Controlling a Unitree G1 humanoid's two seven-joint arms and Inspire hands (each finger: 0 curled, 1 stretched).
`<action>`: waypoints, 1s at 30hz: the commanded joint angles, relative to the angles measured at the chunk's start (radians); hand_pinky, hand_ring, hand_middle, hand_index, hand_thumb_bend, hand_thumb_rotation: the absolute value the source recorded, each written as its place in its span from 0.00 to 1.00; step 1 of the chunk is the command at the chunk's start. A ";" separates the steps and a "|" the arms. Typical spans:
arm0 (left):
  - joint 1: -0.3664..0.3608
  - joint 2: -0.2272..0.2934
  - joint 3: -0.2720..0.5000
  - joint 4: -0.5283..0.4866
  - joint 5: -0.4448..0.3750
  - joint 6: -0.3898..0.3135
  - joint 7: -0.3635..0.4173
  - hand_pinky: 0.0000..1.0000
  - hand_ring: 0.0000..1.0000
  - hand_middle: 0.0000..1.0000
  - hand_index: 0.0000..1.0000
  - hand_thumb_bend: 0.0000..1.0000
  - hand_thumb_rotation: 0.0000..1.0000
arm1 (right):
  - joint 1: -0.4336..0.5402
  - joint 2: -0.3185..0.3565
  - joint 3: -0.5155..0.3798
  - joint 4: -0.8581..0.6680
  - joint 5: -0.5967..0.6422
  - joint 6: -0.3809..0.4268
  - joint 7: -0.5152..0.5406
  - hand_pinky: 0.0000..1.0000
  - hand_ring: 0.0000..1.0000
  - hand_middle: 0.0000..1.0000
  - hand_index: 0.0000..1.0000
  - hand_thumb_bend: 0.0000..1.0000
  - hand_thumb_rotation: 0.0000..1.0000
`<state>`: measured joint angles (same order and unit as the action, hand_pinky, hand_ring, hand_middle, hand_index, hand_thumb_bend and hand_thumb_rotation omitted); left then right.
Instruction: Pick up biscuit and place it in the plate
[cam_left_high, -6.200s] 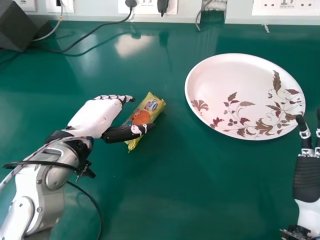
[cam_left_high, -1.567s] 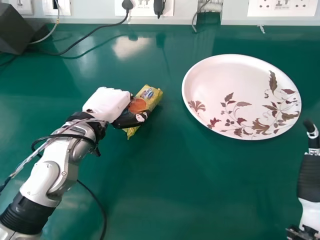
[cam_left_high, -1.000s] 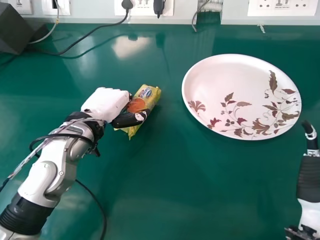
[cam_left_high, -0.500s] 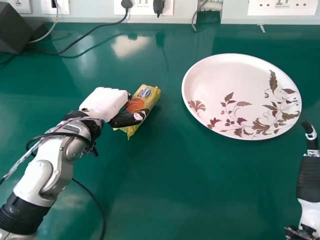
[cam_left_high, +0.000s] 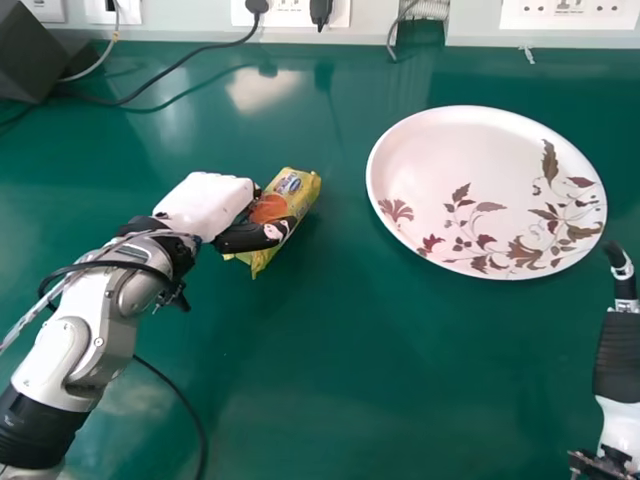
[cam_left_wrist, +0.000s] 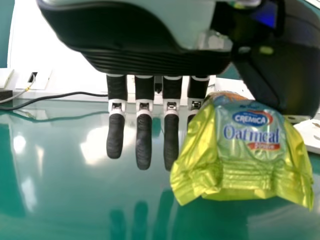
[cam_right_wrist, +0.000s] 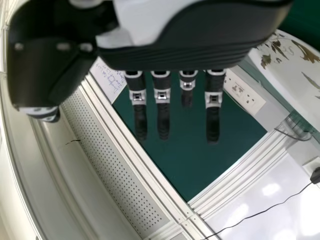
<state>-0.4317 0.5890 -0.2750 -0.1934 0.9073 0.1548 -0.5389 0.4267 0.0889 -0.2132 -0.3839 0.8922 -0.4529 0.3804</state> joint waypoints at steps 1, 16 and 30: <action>-0.014 0.010 0.027 -0.026 -0.015 -0.001 -0.003 0.36 0.43 0.50 0.49 0.51 0.00 | -0.012 0.049 -0.002 -0.006 0.002 -0.016 0.007 0.56 0.74 0.75 0.72 0.82 0.11; -0.023 0.024 0.050 -0.053 -0.029 -0.003 -0.008 0.39 0.43 0.50 0.50 0.50 0.00 | -0.012 0.050 -0.008 0.003 0.006 -0.019 0.013 0.56 0.71 0.72 0.71 0.81 0.11; -0.013 0.007 0.084 -0.070 -0.059 -0.012 0.020 0.39 0.44 0.50 0.50 0.50 0.00 | -0.007 0.051 -0.010 0.002 0.011 -0.020 0.010 0.51 0.63 0.65 0.67 0.81 0.07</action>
<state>-0.4471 0.5991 -0.2085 -0.2428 0.8570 0.1468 -0.5384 0.4250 0.0886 -0.2185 -0.3820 0.8990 -0.4619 0.3883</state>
